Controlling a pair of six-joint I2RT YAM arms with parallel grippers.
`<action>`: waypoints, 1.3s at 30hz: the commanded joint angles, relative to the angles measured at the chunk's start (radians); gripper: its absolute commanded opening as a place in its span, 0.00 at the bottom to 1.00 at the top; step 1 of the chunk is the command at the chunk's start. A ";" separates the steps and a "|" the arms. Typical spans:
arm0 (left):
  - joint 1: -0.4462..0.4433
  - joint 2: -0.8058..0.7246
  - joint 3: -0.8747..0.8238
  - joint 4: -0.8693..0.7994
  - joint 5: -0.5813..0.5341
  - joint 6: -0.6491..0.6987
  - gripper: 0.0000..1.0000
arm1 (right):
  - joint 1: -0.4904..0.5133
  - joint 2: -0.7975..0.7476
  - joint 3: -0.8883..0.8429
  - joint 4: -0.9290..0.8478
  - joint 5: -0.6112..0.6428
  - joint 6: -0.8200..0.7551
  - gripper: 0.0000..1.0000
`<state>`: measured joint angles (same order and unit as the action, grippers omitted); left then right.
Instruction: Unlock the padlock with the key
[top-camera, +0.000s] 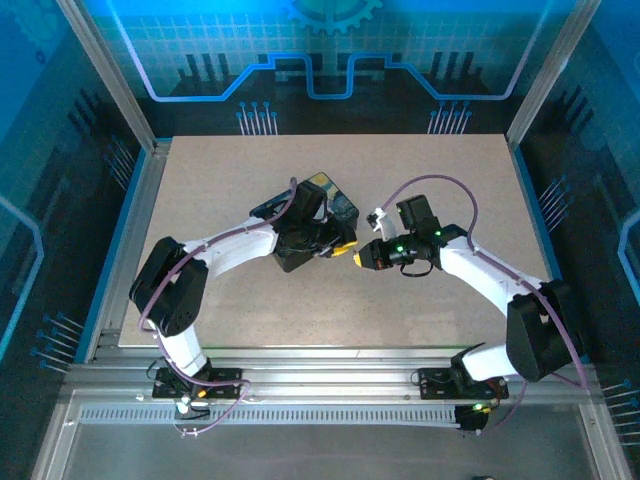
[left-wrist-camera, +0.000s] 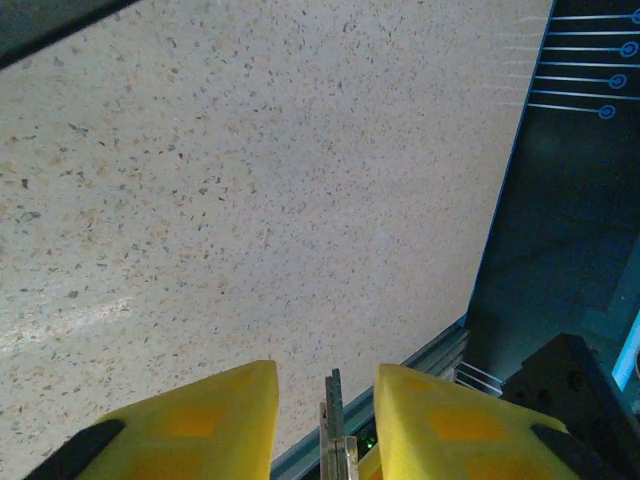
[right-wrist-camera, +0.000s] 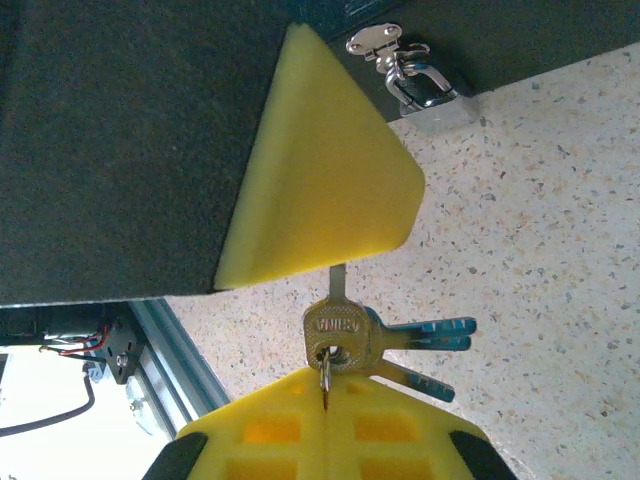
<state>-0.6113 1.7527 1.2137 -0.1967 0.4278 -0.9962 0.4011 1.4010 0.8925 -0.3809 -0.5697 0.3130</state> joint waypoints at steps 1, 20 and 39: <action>0.005 -0.039 -0.002 0.002 0.025 -0.002 0.29 | 0.018 0.013 0.038 0.007 -0.028 0.003 0.00; 0.011 -0.053 0.000 -0.007 0.029 0.039 0.00 | 0.021 0.039 0.041 0.023 -0.011 0.023 0.11; 0.097 -0.120 0.094 0.029 0.233 0.432 0.00 | -0.143 -0.114 -0.129 0.376 -0.248 0.245 0.38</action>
<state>-0.5186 1.6855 1.3064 -0.2276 0.5716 -0.6464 0.2798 1.3186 0.7918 -0.1783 -0.7254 0.4564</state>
